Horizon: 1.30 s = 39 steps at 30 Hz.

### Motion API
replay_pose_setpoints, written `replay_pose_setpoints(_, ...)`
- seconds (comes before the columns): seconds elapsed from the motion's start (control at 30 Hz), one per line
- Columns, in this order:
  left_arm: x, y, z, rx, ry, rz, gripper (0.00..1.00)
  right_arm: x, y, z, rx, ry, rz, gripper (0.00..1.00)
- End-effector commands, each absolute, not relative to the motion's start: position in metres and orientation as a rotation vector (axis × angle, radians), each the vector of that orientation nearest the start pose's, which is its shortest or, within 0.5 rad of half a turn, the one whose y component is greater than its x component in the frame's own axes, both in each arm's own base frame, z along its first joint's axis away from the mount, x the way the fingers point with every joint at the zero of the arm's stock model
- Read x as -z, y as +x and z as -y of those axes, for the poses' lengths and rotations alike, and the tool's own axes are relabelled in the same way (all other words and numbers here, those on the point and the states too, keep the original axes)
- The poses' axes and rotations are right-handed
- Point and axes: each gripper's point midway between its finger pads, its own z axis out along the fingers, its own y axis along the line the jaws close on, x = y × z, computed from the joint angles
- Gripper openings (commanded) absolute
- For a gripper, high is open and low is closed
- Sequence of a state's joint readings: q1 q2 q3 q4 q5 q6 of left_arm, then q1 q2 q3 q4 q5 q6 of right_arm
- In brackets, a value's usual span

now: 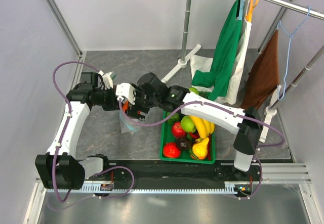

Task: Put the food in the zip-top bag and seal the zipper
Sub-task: Pick up the fake vegetable from the bin, then place the fake vegetable in the zipper food storage bag.

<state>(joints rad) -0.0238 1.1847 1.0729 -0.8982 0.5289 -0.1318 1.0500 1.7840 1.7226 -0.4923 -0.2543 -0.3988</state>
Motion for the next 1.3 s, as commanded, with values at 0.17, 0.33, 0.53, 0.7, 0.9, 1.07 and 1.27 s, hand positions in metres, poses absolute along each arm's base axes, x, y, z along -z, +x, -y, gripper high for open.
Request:
replay_pose_setpoints(0.17, -0.193, 0.250, 0.109, 0.807, 0.106, -2.476, 0.02, -0.217, 0.253, -0.469, -0.542, -1.547, -1.506, 0.98)
replay_pose_setpoints(0.33, -0.192, 0.251, 0.109, 0.813, 0.101, -2.482, 0.02, -0.249, 0.238, -0.461, -0.612, -1.513, -1.499, 0.98)
replay_pose_setpoints(0.53, -0.192, 0.252, 0.110, 0.818, 0.100, -2.484, 0.02, -0.271, 0.203, -0.417, -0.657, -1.590, -1.550, 0.98)
replay_pose_setpoints(0.7, -0.193, 0.252, 0.110, 0.822, 0.101, -2.480, 0.02, -0.234, 0.152, -0.343, -0.638, -1.870, -1.594, 0.98)
replay_pose_setpoints(0.9, -0.190, 0.251, 0.109, 0.813, 0.096, -2.485, 0.02, -0.195, 0.113, -0.269, -0.570, -2.180, -1.605, 0.98)
replay_pose_setpoints(1.07, -0.190, 0.251, 0.109, 0.815, 0.097, -2.486, 0.02, -0.179, 0.112, -0.259, -0.506, -2.228, -1.518, 0.98)
replay_pose_setpoints(1.27, -0.189, 0.251, 0.109, 0.814, 0.100, -2.490, 0.02, -0.148, 0.109, -0.265, -0.508, -2.283, -1.499, 0.98)
